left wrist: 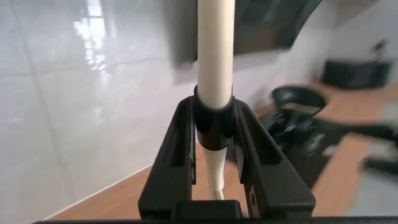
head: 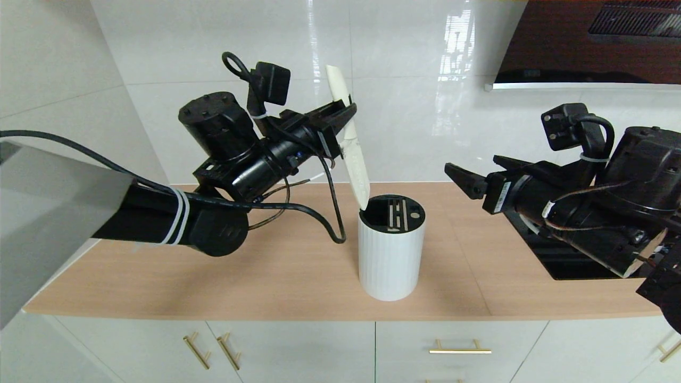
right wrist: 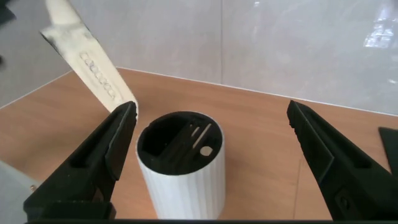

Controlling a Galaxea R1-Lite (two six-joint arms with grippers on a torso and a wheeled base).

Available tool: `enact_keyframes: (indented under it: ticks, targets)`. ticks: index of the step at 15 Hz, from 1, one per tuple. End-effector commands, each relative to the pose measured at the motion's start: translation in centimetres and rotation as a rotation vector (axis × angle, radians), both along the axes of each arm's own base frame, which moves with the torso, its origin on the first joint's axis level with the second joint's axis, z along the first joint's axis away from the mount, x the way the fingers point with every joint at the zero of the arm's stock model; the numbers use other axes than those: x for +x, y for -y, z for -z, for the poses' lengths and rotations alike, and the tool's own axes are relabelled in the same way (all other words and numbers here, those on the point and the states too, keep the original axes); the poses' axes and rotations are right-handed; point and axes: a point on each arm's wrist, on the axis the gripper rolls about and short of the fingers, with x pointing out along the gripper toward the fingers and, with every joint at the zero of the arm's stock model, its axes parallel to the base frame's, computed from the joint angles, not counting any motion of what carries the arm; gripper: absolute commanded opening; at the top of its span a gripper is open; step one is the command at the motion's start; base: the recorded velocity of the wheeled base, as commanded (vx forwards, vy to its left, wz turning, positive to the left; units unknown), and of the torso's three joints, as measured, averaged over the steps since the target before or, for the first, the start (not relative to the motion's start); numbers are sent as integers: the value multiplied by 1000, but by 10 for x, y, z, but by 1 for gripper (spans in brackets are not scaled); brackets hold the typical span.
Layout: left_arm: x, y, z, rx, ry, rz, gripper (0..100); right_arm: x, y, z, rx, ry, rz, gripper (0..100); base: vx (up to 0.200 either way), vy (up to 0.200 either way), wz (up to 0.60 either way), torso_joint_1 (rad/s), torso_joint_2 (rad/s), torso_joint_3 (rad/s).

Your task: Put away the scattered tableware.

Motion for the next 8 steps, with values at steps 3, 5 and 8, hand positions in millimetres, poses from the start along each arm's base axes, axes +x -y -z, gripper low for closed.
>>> enact_keyframes:
  ticks: [3, 5, 8]
  targets:
    - [17, 19, 31, 25, 4, -31, 0, 4, -1, 6, -9, -16, 1, 100, 0, 0, 0, 0, 0, 0]
    - [15, 22, 30, 21, 7, -29, 0, 4, -2, 6, -10, -18, 1, 100, 0, 0, 0, 0, 0, 0]
    - [15, 29, 38, 25, -3, -13, 0, 4, -2, 7, -11, -19, 1, 100, 0, 0, 0, 0, 0, 0]
